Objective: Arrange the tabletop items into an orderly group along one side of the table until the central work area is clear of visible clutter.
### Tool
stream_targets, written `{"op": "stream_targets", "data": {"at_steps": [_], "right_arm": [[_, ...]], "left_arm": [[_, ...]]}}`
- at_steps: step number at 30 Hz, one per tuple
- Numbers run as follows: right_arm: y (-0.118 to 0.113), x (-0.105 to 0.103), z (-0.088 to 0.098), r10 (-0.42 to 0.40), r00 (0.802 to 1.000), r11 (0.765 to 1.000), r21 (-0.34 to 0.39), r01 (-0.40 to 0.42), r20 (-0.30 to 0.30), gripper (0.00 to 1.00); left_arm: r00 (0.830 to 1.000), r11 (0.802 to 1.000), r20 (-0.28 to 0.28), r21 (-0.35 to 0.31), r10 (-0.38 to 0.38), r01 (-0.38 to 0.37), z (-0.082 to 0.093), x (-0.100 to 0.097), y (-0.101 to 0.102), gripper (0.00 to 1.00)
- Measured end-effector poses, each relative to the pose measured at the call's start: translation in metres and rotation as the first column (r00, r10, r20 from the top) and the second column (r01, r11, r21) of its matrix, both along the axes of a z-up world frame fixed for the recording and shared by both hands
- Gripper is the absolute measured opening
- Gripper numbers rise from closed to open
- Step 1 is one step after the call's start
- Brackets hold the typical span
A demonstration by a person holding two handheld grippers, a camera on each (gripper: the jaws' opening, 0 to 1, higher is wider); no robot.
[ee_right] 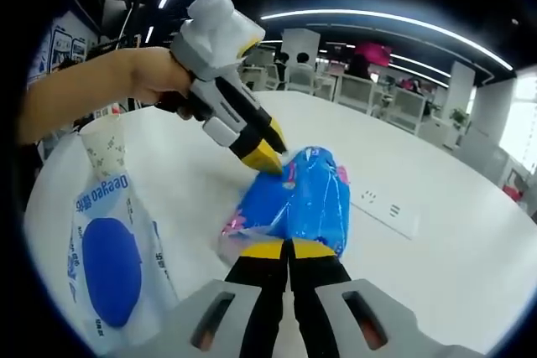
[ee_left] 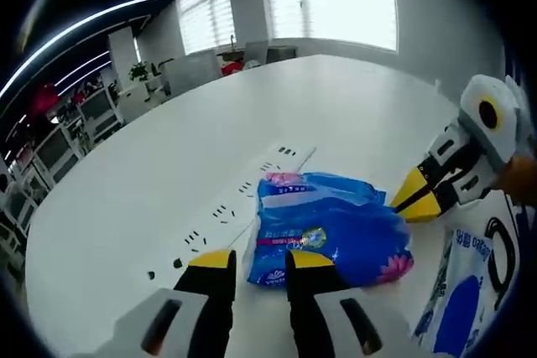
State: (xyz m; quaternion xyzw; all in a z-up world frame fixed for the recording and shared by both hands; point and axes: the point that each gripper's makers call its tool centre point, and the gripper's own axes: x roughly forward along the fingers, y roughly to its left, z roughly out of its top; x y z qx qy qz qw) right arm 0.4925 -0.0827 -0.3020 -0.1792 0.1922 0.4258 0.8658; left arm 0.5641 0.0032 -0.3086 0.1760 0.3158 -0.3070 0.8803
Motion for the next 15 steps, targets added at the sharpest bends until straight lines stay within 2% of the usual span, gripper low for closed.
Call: {"op": "stream_targets", "data": {"at_steps": [1, 3, 4, 8, 15], "right_arm": [[0.0, 0.001, 0.0, -0.001, 1.0, 1.0, 0.003, 0.001, 0.001, 0.0], [-0.002, 0.006, 0.0, -0.001, 1.0, 1.0, 0.01, 0.001, -0.001, 0.0], [-0.002, 0.007, 0.0, -0.001, 1.0, 1.0, 0.012, 0.001, -0.001, 0.0], [-0.001, 0.002, 0.0, -0.003, 1.0, 1.0, 0.019, 0.003, 0.002, 0.0], [-0.003, 0.009, 0.002, -0.013, 1.0, 0.999, 0.031, 0.013, 0.005, 0.0]], "left_arm": [[1.0, 1.0, 0.006, 0.01, 0.004, -0.004, -0.001, 0.0, 0.001, 0.07], [0.999, 0.999, 0.029, 0.046, 0.012, -0.013, -0.001, 0.003, 0.007, 0.01], [1.0, 0.999, 0.007, 0.03, 0.02, -0.02, -0.002, 0.001, 0.005, 0.0], [1.0, 0.999, 0.011, 0.047, 0.016, -0.017, -0.001, -0.004, 0.006, 0.0], [1.0, 0.997, 0.017, 0.081, 0.003, -0.004, -0.001, -0.013, 0.006, 0.0]]}}
